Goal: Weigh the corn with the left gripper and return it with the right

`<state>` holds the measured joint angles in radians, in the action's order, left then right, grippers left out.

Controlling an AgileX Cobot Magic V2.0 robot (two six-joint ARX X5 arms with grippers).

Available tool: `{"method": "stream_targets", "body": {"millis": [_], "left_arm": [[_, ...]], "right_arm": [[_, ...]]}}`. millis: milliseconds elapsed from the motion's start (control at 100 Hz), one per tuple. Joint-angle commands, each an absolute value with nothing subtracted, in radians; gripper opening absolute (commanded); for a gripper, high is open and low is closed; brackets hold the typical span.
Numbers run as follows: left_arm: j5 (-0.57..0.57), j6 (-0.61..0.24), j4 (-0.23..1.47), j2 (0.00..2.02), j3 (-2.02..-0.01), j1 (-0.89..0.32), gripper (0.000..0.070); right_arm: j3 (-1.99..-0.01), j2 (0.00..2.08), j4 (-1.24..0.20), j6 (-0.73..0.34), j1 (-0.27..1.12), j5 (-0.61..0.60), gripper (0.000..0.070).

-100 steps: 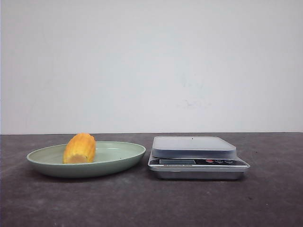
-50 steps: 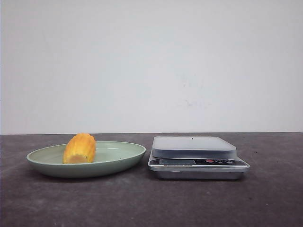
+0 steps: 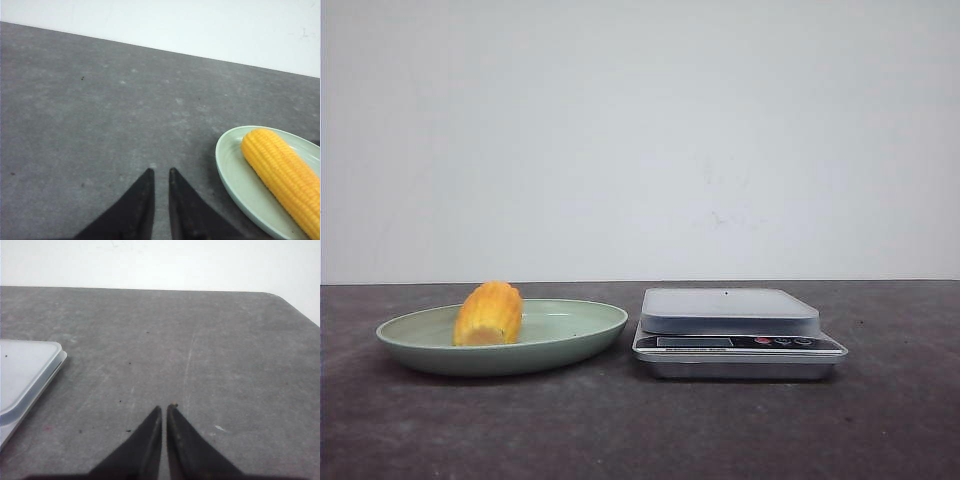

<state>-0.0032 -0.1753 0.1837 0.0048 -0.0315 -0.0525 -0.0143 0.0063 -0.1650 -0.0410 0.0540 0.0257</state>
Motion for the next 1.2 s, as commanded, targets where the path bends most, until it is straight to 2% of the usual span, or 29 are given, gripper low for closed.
{"method": "stream_targets", "body": {"millis": [0,320,470,610,840,920,970,1020,1050,1080,1190], "left_arm": [[-0.003,-0.174,0.189,0.003,-0.014,-0.052,0.0019],[-0.003,-0.18,0.187,0.004,-0.014,-0.052,0.0012],[-0.001,-0.283,0.189,0.007,-0.047,-0.052,0.0013],[0.009,-0.331,0.19,0.045,-0.142,-0.052,0.0013],[0.022,-0.34,0.21,0.231,-0.363,-0.052,0.0015],[0.057,-0.323,0.218,0.306,-0.45,-0.053,0.0071],[0.075,-0.313,0.218,0.348,-0.501,-0.053,0.0197],[0.089,-0.311,0.218,0.389,-0.551,-0.053,0.0324],[0.1,-0.311,0.22,0.41,-0.579,-0.053,0.036],[0.113,-0.311,0.222,0.43,-0.606,-0.053,0.0364],[0.154,-0.31,0.245,0.492,-0.694,-0.053,0.0369]], "right_arm": [[-0.013,0.004,-0.159,-0.045,0.057,0.025,0.0011],[-0.014,0.004,-0.16,-0.115,0.057,0.015,0.0008],[-0.072,0.006,-0.196,-0.189,0.057,0.011,0.0006],[-0.184,0.07,-0.241,-0.235,0.057,0.001,0.0005],[-0.386,0.26,-0.255,-0.279,0.057,-0.048,0.0005],[-0.466,0.333,-0.276,-0.281,0.057,-0.083,0.0007],[-0.518,0.379,-0.294,-0.28,0.057,-0.096,0.0064],[-0.566,0.424,-0.302,-0.275,0.057,-0.117,0.0226],[-0.593,0.447,-0.304,-0.276,0.057,-0.128,0.0334],[-0.62,0.469,-0.305,-0.279,0.057,-0.135,0.0401],[-0.72,0.535,-0.344,-0.279,0.057,-0.171,0.0417]]}}
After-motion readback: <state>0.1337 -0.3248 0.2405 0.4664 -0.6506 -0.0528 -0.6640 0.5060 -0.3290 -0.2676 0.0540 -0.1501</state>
